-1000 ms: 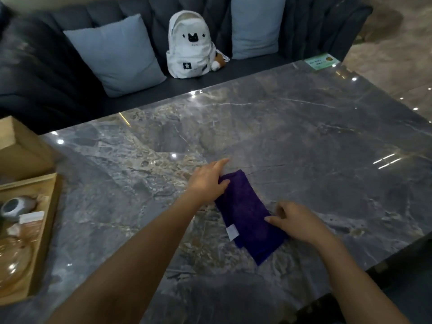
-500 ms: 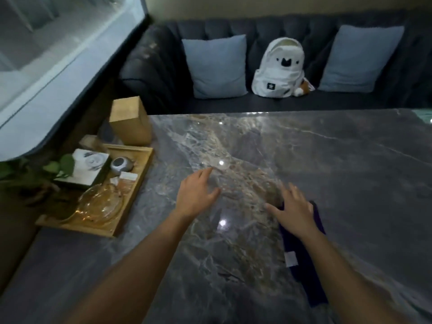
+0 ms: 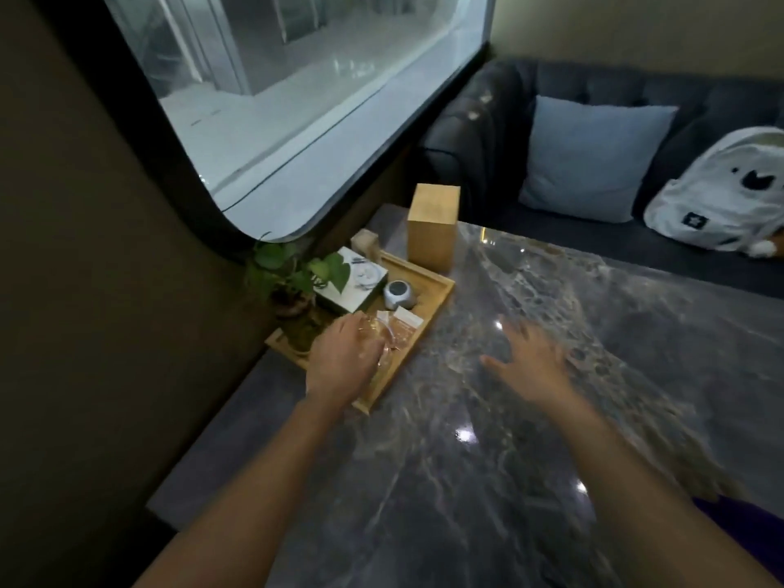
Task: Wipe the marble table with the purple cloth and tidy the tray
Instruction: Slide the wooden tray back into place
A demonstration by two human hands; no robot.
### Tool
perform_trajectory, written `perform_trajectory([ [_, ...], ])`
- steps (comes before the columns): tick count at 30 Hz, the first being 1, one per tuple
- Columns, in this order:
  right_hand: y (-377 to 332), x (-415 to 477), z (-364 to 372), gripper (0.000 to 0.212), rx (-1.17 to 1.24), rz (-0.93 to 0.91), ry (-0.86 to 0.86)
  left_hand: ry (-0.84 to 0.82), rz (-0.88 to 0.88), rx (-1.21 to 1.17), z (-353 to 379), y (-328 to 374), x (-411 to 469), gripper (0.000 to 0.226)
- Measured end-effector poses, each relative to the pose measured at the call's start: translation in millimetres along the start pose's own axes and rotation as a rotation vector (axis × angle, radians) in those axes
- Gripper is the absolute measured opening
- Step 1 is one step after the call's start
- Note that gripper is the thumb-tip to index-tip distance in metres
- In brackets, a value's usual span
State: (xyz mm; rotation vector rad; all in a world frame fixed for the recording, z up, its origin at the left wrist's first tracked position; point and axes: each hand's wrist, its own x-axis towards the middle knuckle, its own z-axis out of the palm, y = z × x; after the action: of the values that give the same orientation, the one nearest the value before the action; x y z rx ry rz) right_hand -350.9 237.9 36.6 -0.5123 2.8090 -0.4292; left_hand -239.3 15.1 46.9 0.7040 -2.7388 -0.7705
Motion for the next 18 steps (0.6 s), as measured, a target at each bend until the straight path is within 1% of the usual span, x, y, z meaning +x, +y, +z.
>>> perform_trajectory([
  [3,-28.2,24.0,1.8,0.073,0.021,-0.011,-0.045,0.051,-0.134,-0.033,-13.2,-24.9,-0.3,0.047],
  [6,-51.0,46.0,4.4,0.072,-0.006,-0.064,0.002,0.116,-0.293,-0.026,-18.7,-48.6,-3.0,0.037],
  [8,-64.5,61.1,6.6,0.069,-0.046,-0.091,-0.004,0.092,-0.382,-0.014,-19.1,-61.2,-4.2,0.031],
  [11,-81.8,83.4,11.6,0.061,-0.025,-0.116,-0.041,0.04,-0.529,-0.036,-16.0,-75.1,-2.3,0.031],
  [14,-94.8,105.3,14.9,0.057,-0.017,-0.127,-0.021,0.024,-0.673,-0.178,-9.5,-83.2,1.4,0.035],
  [18,-104.9,133.0,23.2,0.052,-0.055,-0.125,-0.008,-0.045,-0.787,-0.392,5.9,-92.4,7.2,0.047],
])
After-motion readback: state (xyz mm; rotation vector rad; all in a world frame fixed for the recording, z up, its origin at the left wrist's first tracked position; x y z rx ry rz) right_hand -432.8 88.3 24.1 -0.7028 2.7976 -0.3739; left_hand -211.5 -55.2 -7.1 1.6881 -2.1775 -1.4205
